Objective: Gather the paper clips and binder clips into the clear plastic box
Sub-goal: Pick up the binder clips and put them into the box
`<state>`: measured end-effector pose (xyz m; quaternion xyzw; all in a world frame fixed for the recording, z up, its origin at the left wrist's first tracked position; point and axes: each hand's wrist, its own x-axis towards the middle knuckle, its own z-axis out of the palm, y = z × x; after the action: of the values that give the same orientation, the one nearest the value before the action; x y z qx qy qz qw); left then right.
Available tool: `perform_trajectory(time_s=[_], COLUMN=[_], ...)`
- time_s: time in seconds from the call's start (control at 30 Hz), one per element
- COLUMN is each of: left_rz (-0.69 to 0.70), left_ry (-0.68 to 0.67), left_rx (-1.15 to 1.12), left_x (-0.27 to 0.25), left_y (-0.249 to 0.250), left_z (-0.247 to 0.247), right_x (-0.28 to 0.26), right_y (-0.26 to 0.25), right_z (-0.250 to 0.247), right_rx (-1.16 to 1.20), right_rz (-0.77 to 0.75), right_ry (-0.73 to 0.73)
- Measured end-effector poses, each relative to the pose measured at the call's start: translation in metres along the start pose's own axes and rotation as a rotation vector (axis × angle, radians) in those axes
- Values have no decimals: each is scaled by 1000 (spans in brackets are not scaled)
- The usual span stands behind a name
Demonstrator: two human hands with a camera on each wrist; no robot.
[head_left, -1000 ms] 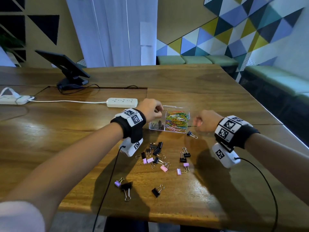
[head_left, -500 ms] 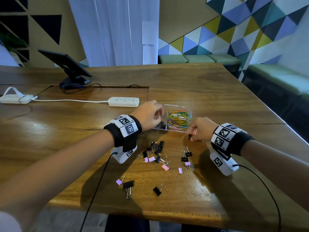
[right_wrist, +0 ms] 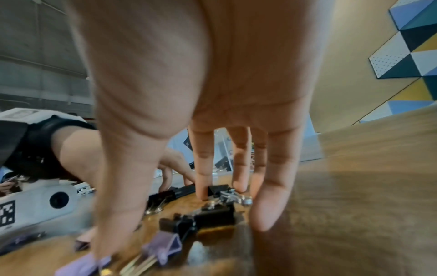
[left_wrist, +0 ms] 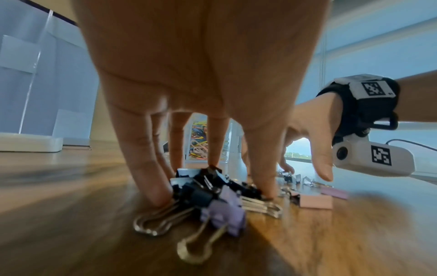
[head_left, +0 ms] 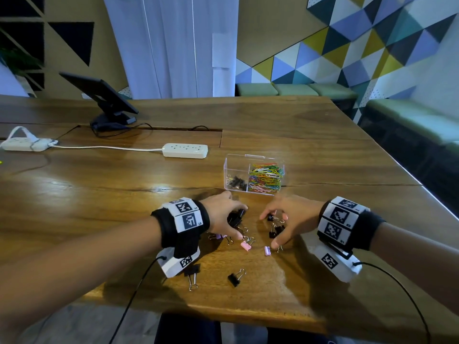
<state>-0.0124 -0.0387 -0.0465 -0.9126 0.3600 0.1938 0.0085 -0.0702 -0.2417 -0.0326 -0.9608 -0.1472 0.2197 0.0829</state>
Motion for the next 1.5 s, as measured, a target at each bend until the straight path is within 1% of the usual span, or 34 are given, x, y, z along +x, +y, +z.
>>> perform_trajectory(time_s=[0.17,0.3,0.47,0.63,0.7,0.77,0.87,0.97,1.03,1.1,1.23,1.37,1.5], left_rz=[25,37,56,35,40,50,55,25,9,4,-20,-29,-3], left_ry=[58,59,76,22,-8,-7,22,57,88,94,106,134,190], left_rx=[-82,-202,-268,-327,-335,-312,-280,-339,-370,-399,-472,-459,-376], left_x=[1,1,7,10,11,11,13,15,17,15,14,11,11], left_y=[-2,-3,-4,-4,-4,-4,-4,-6,-6,-5,-5,-3,-4], left_z=[-2,-6,-5,-7,-9,-11,-11,-8,-6,-7,-8,-8,-7], right_x=[1,5,10,14,16,17,18,18,16,14,13,16,17], right_y=[-5,-11,-17,-21,-21,-20,-17,-11,-8,-8,-8,-5,-1], right_z=[3,3,4,4,3,1,-1,-2,-4,-5,-4,-3,0], right_rx=[37,63,27,2,20,58,176,239,205,108,20,99,223], right_rz=[-19,13,51,31,30,35,43,19,15,9,-41,-47,-49], right_ry=[83,93,101,96,104,109,89,46,-17,-65,-63,-73,-95])
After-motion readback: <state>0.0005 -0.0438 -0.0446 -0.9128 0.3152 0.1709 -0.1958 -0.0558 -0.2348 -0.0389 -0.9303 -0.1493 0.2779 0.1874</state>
